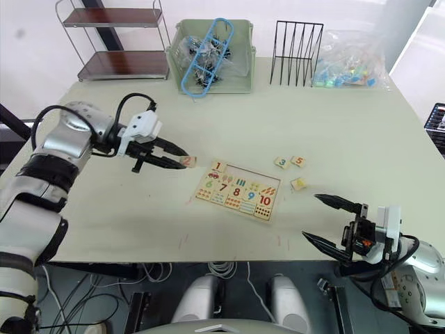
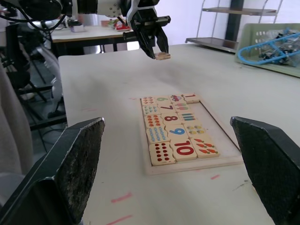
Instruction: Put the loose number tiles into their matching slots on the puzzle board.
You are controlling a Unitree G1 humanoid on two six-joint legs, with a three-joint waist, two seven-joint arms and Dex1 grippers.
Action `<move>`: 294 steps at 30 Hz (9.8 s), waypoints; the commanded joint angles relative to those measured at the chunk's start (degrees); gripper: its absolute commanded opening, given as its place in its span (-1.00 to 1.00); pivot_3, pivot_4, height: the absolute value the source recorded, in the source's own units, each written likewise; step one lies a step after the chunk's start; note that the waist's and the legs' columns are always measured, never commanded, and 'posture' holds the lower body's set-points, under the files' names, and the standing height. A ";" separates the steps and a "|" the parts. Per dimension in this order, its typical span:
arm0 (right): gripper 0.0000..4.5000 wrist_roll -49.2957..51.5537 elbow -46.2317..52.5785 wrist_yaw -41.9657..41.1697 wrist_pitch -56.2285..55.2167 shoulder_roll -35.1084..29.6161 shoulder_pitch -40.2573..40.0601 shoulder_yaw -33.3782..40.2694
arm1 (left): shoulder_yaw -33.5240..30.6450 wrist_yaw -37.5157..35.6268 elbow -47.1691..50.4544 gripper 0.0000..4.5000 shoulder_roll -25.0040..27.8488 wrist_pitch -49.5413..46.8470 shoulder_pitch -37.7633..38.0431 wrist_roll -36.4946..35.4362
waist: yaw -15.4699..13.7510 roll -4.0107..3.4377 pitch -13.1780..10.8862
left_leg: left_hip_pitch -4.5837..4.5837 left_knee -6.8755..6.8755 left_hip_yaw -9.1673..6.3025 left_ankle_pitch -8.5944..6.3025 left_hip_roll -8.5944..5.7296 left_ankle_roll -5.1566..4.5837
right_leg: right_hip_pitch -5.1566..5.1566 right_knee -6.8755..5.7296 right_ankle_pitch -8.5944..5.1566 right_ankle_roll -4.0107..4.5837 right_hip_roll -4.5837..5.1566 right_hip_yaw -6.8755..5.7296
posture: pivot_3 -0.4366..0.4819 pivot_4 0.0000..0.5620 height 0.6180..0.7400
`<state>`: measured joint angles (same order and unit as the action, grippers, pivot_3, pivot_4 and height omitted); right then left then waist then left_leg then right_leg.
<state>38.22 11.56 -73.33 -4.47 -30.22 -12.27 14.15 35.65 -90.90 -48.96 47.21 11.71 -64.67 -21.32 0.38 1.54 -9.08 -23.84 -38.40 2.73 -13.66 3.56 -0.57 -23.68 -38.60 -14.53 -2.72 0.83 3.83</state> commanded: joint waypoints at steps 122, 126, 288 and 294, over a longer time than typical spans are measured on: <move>1.00 -9.70 10.01 21.18 -8.67 4.97 -11.50 -2.90 | -23.09 13.99 -26.86 0.79 -30.25 3.66 -13.71 35.77 | 0.38 0.19 -0.12 | -0.07 0.01 -0.22 0.00 -0.26 -0.01 | -0.01 -0.06 0.03 -0.08 0.06 0.12 | -0.05 -0.47 1.00; 1.00 -10.09 9.76 21.44 -9.02 5.50 -11.33 -3.54 | -23.84 15.00 -26.21 0.19 -31.15 3.45 -13.34 35.23 | 0.36 0.19 -0.12 | -0.07 0.00 -0.22 0.00 -0.27 -0.01 | 0.00 -0.07 0.03 -0.08 0.06 0.12 | -0.05 -0.47 1.00; 1.00 -9.56 -11.98 19.25 -4.13 -3.12 -5.88 9.39 | -65.27 36.22 61.36 0.96 -13.90 -23.58 83.51 -6.62 | 0.43 0.08 0.02 | 0.19 -0.01 0.00 0.00 -0.20 -0.01 | 0.06 -0.20 -0.21 0.04 0.20 0.21 | -0.05 -0.47 1.00; 1.00 -9.18 -13.75 17.86 -4.41 -3.15 -5.13 8.92 | -64.56 37.02 60.96 0.96 -13.23 -21.64 84.22 -5.54 | 0.43 0.07 0.02 | 0.18 0.01 0.01 0.00 -0.20 -0.01 | 0.05 -0.18 -0.17 0.11 0.20 0.23 | -0.05 -0.47 1.00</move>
<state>28.40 -2.65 -54.86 -7.70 -33.08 -17.61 21.50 -28.62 -54.22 10.63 33.37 -11.37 19.36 -26.96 0.81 1.60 -9.05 -23.65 -38.39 2.75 -13.66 3.36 -0.57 -23.63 -38.78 -14.70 -2.61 1.03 4.05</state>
